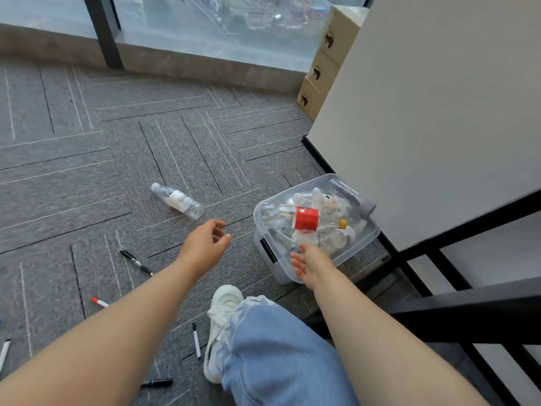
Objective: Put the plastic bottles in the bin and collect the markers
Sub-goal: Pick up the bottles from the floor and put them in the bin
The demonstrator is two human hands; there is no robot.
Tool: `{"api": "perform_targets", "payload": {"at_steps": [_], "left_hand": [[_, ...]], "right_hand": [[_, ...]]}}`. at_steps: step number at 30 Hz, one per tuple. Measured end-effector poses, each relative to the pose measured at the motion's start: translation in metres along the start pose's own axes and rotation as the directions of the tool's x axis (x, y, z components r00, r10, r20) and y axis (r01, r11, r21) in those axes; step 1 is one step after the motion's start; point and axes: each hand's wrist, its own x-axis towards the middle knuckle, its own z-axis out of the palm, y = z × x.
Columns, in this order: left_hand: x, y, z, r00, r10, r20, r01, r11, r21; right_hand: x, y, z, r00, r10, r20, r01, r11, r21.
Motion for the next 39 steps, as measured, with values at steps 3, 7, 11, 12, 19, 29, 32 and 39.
{"api": "perform_targets", "payload": {"at_steps": [3, 7, 11, 12, 19, 29, 32, 39], "left_hand": [[0.001, -0.013, -0.013, 0.998, -0.043, -0.035, 0.043, 0.999, 0.002], [0.000, -0.050, -0.038, 0.986, -0.141, -0.084, 0.142, 0.990, -0.004], [0.004, -0.097, -0.062, 0.964, -0.229, -0.134, 0.226, 0.973, -0.036], [0.006, -0.109, -0.069, 0.959, -0.242, -0.149, 0.240, 0.970, -0.031], [0.037, -0.189, -0.105, 0.879, -0.417, -0.229, 0.369, 0.902, -0.225], [0.123, -0.264, -0.133, 0.765, -0.563, -0.311, 0.406, 0.798, -0.445], [0.145, -0.272, -0.119, 0.793, -0.568, -0.221, 0.416, 0.770, -0.484], [0.162, -0.305, -0.099, 0.773, -0.628, 0.090, 0.600, 0.677, -0.426]], "right_hand": [[0.006, 0.006, 0.025, 0.997, -0.001, 0.078, 0.007, 0.996, -0.086], [0.013, 0.019, 0.067, 0.988, 0.016, 0.150, 0.012, 0.983, -0.184], [0.020, 0.028, 0.113, 0.979, 0.045, 0.196, 0.006, 0.967, -0.254], [0.021, 0.030, 0.126, 0.977, 0.045, 0.210, 0.017, 0.959, -0.281], [0.057, 0.033, 0.222, 0.961, 0.024, 0.276, 0.129, 0.843, -0.522], [0.158, 0.046, 0.328, 0.945, -0.090, 0.314, 0.285, 0.698, -0.656], [0.190, 0.044, 0.347, 0.939, -0.146, 0.312, 0.328, 0.654, -0.681], [0.252, 0.023, 0.371, 0.775, -0.500, 0.388, 0.486, 0.078, -0.870]]}}
